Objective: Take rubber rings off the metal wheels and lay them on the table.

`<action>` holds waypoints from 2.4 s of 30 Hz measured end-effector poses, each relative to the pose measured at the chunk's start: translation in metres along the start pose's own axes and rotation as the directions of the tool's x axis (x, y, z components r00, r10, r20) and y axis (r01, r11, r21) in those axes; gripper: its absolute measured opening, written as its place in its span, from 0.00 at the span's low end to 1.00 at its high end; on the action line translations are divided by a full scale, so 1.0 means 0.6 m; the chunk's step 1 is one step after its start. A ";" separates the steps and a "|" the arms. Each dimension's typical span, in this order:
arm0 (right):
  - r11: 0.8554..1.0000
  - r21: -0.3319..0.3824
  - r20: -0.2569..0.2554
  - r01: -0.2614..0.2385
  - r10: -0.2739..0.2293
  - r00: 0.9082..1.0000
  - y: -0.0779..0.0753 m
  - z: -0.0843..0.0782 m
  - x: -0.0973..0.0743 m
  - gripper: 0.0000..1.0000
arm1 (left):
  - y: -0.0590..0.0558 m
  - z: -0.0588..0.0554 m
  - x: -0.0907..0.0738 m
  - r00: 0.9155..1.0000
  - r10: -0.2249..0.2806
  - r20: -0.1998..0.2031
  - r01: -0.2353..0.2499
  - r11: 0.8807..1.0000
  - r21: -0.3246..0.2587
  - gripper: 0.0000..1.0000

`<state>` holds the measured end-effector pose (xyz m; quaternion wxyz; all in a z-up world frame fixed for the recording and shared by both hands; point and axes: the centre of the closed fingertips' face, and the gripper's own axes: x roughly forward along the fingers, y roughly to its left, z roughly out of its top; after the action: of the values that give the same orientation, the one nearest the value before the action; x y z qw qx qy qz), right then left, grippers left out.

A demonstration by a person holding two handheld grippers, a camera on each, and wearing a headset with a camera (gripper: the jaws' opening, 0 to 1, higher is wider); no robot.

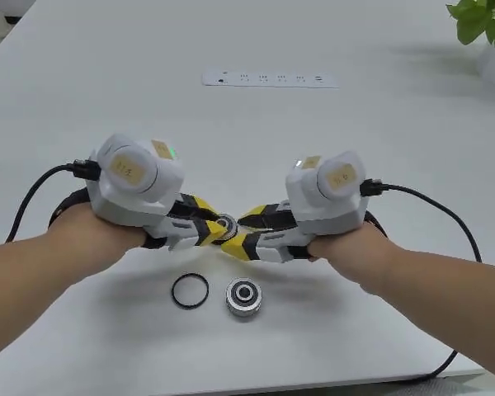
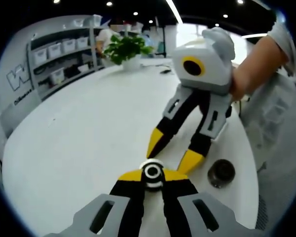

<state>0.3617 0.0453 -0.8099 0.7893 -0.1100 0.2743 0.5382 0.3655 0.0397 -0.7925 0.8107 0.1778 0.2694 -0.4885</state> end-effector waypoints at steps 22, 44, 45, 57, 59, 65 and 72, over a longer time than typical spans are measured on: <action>0.999 -0.039 0.006 0.007 -0.007 1.000 -0.006 0.006 -0.005 0.22 | 0.001 0.001 0.001 1.000 0.006 0.008 -0.006 1.000 -0.003 0.14; 1.000 0.018 -0.004 -0.001 0.001 1.000 -0.005 -0.010 -0.018 0.04 | -0.002 0.001 0.000 1.000 0.010 0.010 -0.010 1.000 -0.009 0.13; 1.000 0.024 -0.004 -0.002 0.002 1.000 -0.004 -0.011 -0.018 0.03 | -0.002 0.001 0.000 1.000 0.011 0.010 -0.011 1.000 -0.009 0.13; 0.988 0.152 0.025 0.002 -0.006 1.000 -0.014 -0.012 -0.026 0.00 | -0.007 0.000 -0.002 1.000 0.017 0.001 -0.017 1.000 -0.018 0.13; 0.985 0.171 0.030 0.005 -0.010 1.000 -0.016 -0.012 -0.026 0.00 | -0.008 0.001 -0.001 1.000 0.019 -0.003 -0.019 1.000 -0.018 0.13; 0.970 0.245 0.052 0.003 -0.016 0.999 -0.022 -0.011 -0.029 0.00 | -0.006 0.000 -0.001 1.000 0.023 -0.005 -0.023 1.000 -0.020 0.13; 0.953 0.304 0.086 -0.007 -0.020 0.996 -0.019 0.002 -0.035 0.00 | -0.007 0.001 0.002 0.999 0.030 -0.016 -0.030 1.000 -0.007 0.13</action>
<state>0.3667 0.0250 -0.7988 0.8100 0.0354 0.3184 0.4912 0.3624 0.0369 -0.7927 0.8163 0.1827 0.2751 -0.4740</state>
